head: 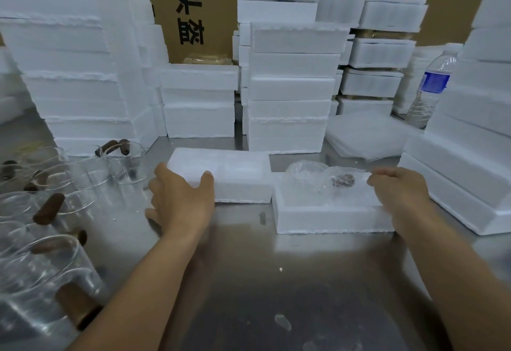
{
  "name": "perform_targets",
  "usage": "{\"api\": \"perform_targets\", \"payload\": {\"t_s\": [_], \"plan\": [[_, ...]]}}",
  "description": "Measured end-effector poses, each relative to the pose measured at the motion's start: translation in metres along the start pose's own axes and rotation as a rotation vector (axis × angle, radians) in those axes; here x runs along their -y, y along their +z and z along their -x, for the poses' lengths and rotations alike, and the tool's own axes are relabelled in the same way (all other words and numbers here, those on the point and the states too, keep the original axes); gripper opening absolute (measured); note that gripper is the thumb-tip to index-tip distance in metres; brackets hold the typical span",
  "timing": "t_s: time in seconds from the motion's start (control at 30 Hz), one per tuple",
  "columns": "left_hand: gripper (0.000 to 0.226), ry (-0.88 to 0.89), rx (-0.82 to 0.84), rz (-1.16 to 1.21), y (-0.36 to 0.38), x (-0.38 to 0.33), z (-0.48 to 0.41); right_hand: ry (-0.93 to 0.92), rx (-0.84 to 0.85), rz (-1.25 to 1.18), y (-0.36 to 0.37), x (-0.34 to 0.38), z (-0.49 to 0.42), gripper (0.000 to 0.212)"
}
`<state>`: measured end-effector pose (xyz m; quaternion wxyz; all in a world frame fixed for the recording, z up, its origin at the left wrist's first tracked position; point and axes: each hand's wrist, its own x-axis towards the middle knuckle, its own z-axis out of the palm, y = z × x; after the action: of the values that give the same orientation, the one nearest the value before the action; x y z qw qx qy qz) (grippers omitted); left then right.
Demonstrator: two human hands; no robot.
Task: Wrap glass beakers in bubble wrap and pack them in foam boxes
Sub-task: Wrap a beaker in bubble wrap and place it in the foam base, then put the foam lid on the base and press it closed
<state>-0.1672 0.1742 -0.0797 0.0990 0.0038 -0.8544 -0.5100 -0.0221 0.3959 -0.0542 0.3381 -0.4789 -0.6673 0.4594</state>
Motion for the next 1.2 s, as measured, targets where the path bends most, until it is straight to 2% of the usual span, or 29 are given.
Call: {"api": "perform_targets", "payload": {"t_s": [0.13,0.23,0.33,0.43,0.5,0.6,0.7,0.77,0.83,0.9,1.0,1.07,1.2], "plan": [[0.072,0.240,-0.120,0.232,-0.008,-0.009,0.007,-0.008,0.004,-0.045,0.001,-0.004,-0.006,0.026],[0.082,0.460,-0.242,0.356,-0.020,-0.021,0.011,-0.035,-0.004,-0.081,0.005,-0.005,-0.006,0.027],[0.088,0.675,-0.291,0.438,-0.031,-0.030,0.017,-0.090,0.003,-0.121,0.012,-0.007,-0.005,0.026],[0.082,0.865,-0.292,0.367,-0.033,-0.034,0.029,-0.121,0.042,-0.199,0.024,-0.008,0.004,0.028],[0.075,1.015,-0.286,0.270,-0.030,-0.034,0.035,-0.141,0.067,-0.231,0.033,-0.007,0.013,0.036],[0.069,1.223,-0.318,0.063,-0.025,-0.034,0.036,-0.266,0.051,-0.271,0.040,-0.002,0.029,0.041],[0.066,1.326,-0.377,-0.026,-0.024,-0.033,0.033,-0.504,0.037,-0.332,0.036,0.005,0.043,0.030],[0.049,1.392,-0.360,-0.031,-0.021,-0.034,0.035,-0.598,0.114,-0.383,0.032,0.009,0.050,0.020],[0.034,1.472,-0.309,-0.034,-0.017,-0.035,0.039,-0.635,0.210,-0.385,0.029,0.012,0.054,0.028],[0.031,1.559,-0.265,-0.055,-0.013,-0.036,0.045,-0.617,0.305,-0.382,0.025,0.016,0.055,0.041],[0.029,1.656,-0.226,-0.100,-0.009,-0.036,0.053,-0.521,0.419,-0.335,0.019,0.017,0.056,0.018],[0.025,1.685,-0.213,-0.131,-0.009,-0.036,0.054,-0.478,0.462,-0.327,0.016,0.016,0.057,0.013],[0.018,1.673,-0.204,-0.173,-0.009,-0.033,0.058,-0.462,0.538,-0.346,0.011,0.019,0.059,0.037]]}}
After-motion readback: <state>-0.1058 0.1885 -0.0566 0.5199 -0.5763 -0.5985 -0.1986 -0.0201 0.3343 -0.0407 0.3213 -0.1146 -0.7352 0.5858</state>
